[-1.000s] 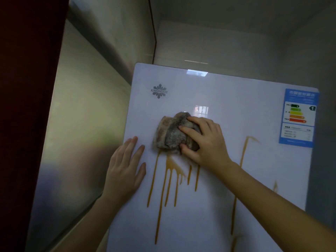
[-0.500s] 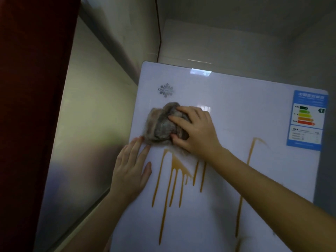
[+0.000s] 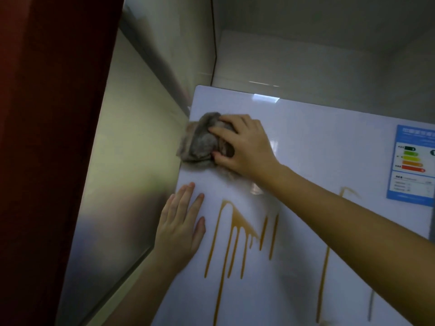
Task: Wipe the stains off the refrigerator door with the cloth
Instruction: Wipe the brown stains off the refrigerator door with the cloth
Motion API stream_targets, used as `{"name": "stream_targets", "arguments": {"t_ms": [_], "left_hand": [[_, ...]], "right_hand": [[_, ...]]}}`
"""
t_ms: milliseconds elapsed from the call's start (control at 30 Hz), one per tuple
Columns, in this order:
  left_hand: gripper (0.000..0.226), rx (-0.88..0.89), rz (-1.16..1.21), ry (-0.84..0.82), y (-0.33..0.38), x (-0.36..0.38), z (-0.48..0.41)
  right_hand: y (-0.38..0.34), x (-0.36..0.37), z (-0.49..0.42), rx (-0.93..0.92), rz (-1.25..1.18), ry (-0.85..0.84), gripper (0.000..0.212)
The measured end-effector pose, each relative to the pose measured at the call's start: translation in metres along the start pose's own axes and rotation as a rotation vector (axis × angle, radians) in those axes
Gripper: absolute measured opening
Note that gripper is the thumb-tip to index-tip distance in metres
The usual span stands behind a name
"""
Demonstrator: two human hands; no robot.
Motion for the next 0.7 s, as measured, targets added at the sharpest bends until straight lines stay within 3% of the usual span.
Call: {"name": "stream_targets", "arguments": {"t_ms": [167,200,333,400,533,700], "left_hand": [[0.053,-0.001,0.006,0.002,0.000,-0.001,0.000],[0.053,-0.003,0.007,0.001,0.000,-0.001,0.000],[0.053,-0.004,0.004,-0.003,0.001,-0.002,-0.001],[0.053,-0.008,0.006,-0.003,0.001,-0.002,-0.001],[0.053,-0.012,0.015,-0.007,0.001,0.000,-0.001],[0.053,-0.017,0.013,-0.009,0.003,-0.002,0.000]], "right_hand": [[0.046,-0.023,0.007,0.413,-0.015,0.203,0.056],[0.039,-0.021,0.008,0.386,-0.025,0.185,0.058],[0.000,-0.007,0.021,-0.011,0.006,0.002,0.057],[0.016,-0.016,0.027,0.038,0.053,0.042,0.056],[0.043,-0.037,0.051,0.347,0.047,0.190,0.057],[-0.004,-0.023,0.077,-0.066,0.076,0.002,0.054]]}}
Point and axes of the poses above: each hand's wrist, its own z-axis away from the middle knuckle, its own x-axis out of the palm, y = z × x, the point moved 8 cm from there along -z, towards the middle knuckle, and after that the axes turned 11 degrees about -x, right-handed, at the moved point
